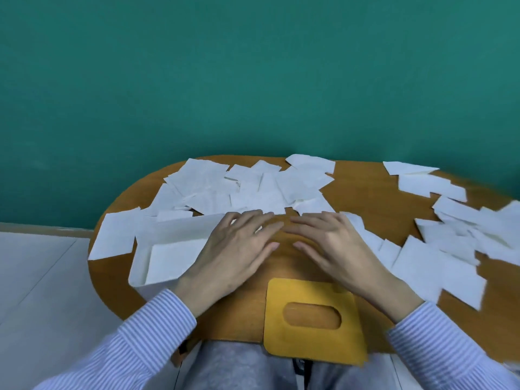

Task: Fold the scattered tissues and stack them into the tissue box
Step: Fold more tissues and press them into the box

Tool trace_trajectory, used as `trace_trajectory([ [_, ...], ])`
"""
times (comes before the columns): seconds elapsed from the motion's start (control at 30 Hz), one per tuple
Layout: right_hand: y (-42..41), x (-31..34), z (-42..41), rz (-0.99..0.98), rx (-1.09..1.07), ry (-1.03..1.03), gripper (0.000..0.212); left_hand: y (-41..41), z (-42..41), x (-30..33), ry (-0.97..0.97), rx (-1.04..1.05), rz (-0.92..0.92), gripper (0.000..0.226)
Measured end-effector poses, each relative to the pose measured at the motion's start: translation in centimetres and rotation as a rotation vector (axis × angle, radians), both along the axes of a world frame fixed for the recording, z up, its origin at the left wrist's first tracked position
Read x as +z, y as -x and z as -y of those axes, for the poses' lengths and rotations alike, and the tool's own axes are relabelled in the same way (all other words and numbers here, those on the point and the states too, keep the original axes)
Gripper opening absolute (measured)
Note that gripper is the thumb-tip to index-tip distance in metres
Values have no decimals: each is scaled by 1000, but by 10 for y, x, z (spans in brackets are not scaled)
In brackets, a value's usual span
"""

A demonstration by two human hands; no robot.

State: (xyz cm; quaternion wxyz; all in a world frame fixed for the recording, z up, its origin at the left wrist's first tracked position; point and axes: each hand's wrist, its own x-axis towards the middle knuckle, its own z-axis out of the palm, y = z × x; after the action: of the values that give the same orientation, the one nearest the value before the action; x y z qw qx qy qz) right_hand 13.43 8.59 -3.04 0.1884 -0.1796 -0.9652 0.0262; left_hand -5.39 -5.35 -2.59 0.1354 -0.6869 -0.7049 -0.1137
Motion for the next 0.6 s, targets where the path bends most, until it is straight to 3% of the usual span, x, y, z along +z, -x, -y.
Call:
trace_trajectory([
  [0.3, -112, -42, -36, 72, -252, 94, 31, -88, -68, -32, 175, -189, 51, 47],
  [0.5, -159, -66, -54, 219, -338, 204, 39, -121, -99, -51, 342, -287, 103, 51],
  [0.6, -166, -69, -52, 197, -327, 309, 41, -122, -105, -63, 376, -284, 86, 51],
])
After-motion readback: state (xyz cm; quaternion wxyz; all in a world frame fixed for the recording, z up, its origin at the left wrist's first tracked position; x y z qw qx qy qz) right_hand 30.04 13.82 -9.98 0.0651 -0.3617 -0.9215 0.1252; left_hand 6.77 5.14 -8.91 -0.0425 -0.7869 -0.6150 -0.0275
